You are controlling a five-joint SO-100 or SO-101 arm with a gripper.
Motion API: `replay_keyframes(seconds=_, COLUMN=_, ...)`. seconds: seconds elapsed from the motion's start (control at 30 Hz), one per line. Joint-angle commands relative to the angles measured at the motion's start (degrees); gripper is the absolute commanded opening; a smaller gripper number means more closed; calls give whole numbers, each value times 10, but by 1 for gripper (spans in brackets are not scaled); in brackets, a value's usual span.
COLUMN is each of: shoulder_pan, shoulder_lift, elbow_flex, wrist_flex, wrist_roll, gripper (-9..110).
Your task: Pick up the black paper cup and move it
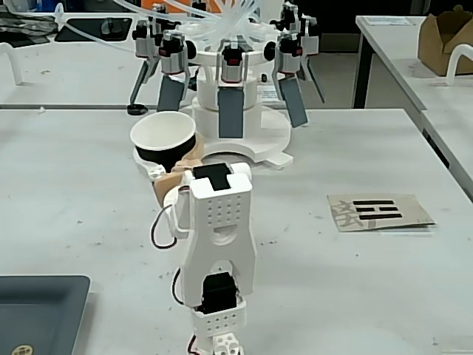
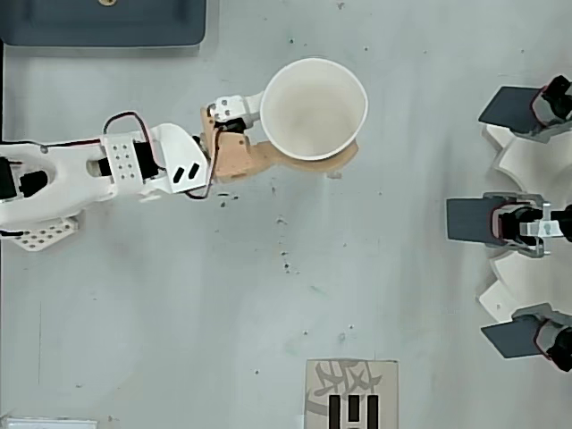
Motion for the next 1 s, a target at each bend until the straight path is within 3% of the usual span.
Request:
replay_keyframes(seconds=0.0, shoulder_pan=14, shoulder_lift=48, elbow_flex=11, wrist_flex=-18, wrist_roll=-8, gripper=9)
replay_keyframes(seconds=0.97, shoulder_pan=164, shoulder_lift=133, elbow_flex=117, wrist_flex=-16, wrist_roll=-3, gripper=9)
